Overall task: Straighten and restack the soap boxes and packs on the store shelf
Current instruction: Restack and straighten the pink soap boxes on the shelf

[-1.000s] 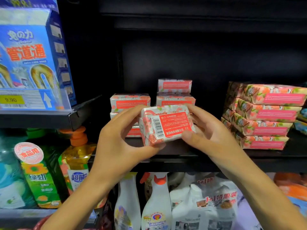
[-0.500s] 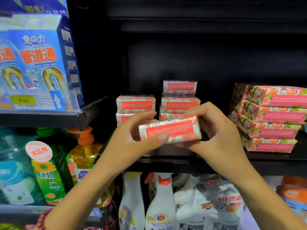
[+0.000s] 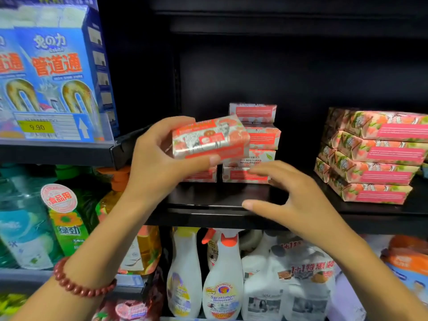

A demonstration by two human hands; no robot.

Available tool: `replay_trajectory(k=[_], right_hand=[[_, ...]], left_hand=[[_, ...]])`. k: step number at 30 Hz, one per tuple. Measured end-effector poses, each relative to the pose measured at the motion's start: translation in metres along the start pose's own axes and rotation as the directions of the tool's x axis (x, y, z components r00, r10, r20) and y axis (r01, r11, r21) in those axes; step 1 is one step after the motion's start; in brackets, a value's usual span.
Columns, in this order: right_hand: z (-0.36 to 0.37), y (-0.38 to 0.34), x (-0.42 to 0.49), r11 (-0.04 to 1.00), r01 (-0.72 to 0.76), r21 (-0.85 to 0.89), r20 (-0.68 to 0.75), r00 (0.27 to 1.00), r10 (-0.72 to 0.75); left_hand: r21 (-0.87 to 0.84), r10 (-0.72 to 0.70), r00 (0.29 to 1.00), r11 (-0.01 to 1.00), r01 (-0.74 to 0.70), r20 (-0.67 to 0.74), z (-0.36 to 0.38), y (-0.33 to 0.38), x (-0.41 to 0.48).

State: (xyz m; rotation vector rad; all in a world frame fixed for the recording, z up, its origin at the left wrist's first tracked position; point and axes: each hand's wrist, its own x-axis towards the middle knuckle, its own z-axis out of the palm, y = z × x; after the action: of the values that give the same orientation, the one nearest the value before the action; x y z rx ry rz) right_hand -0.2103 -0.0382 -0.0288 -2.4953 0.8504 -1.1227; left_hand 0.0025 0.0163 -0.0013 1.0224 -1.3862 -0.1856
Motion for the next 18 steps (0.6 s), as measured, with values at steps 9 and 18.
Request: replay_trajectory(k=[9, 18], right_hand=[[0.017, 0.009, 0.000, 0.977, 0.041, -0.209, 0.222, 0.975, 0.007], [0.018, 0.015, -0.003, 0.985, 0.021, -0.172, 0.192, 0.981, 0.013]], left_hand=[[0.238, 0.054, 0.986, 0.971, -0.016, -0.155, 0.003, -0.016, 0.046], [0.415, 0.081, 0.981, 0.910, -0.001, -0.175, 0.004, -0.031, 0.060]])
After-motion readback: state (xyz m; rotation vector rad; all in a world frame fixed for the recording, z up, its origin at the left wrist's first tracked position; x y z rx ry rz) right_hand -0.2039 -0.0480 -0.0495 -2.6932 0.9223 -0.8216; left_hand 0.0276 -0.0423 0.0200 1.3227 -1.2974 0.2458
